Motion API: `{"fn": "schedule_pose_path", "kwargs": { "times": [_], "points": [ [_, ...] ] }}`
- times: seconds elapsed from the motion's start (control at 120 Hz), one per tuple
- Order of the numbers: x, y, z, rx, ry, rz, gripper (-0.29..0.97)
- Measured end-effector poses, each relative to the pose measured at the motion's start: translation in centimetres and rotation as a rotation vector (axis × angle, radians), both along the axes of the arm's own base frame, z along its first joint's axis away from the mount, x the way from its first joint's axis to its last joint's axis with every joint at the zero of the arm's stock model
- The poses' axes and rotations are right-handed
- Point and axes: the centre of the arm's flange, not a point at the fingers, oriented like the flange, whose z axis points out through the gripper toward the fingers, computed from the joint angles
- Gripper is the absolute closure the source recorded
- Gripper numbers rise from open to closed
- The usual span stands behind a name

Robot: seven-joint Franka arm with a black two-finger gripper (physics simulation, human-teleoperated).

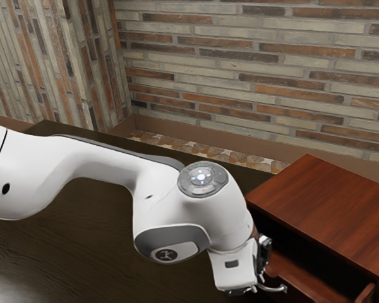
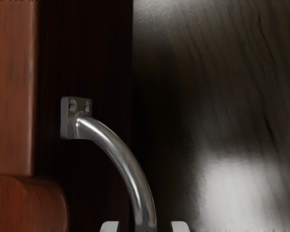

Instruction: Pull the drawer handle with one arm to open the drawer

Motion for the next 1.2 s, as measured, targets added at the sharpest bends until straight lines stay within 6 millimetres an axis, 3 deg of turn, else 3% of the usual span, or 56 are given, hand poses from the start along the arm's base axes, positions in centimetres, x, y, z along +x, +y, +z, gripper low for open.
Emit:
{"fn": "schedule_pose_path", "kwargs": {
  "times": [0.733,1.2],
  "points": [
    [-2.3,0.5,-0.6,0.017,0.004,-0.012,0.64],
    [-5.3,0.3,0.4,0.016,-0.016,-0.036,0.65]
  ]
}}
